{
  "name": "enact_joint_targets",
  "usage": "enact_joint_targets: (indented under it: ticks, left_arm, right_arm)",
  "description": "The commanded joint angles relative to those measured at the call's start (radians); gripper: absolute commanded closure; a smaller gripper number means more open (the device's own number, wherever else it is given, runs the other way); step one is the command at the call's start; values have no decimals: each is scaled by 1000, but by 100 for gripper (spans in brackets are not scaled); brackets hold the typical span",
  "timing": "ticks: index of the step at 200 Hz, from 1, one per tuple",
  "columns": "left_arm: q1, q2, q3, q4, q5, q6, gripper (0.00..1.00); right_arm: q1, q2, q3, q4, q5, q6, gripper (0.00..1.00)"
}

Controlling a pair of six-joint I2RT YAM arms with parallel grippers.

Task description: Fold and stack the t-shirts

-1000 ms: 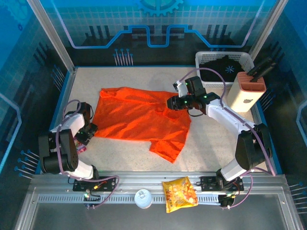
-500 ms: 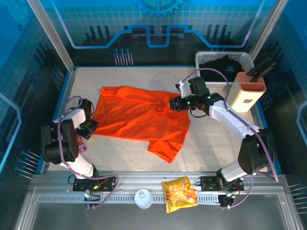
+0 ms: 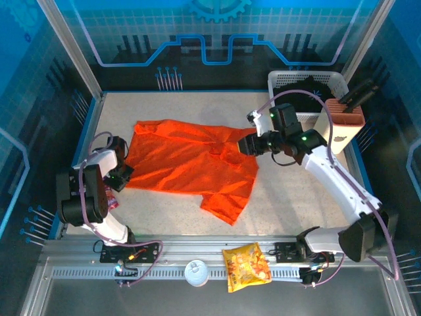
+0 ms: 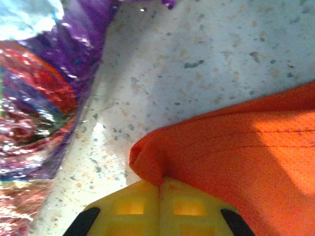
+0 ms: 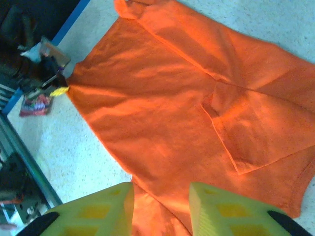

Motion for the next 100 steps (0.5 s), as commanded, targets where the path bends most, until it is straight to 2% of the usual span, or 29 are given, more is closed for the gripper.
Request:
enact_joint_targets:
  ticks: [1,18,44,72,100]
  left_arm:
    - [-46,-14,-19,144,190,37,100]
    - [-54,-47,-12,128,200,55,100]
    - [-54,-93,-9,113,211,84,100]
    - [-54,-128,-9,103,223,103,100]
    - [-54,-167,-21,99,230,108,100]
  right_arm:
    - [101,-64,54,-203,94,-162,61]
    - [193,-73,68,-298,200,-230,61]
    - [322,-69,27,-362,292,-341,61]
    - [519,-78,-158,-289,416,-495,62]
    - [682,-29,-321,-191,473,-590,63]
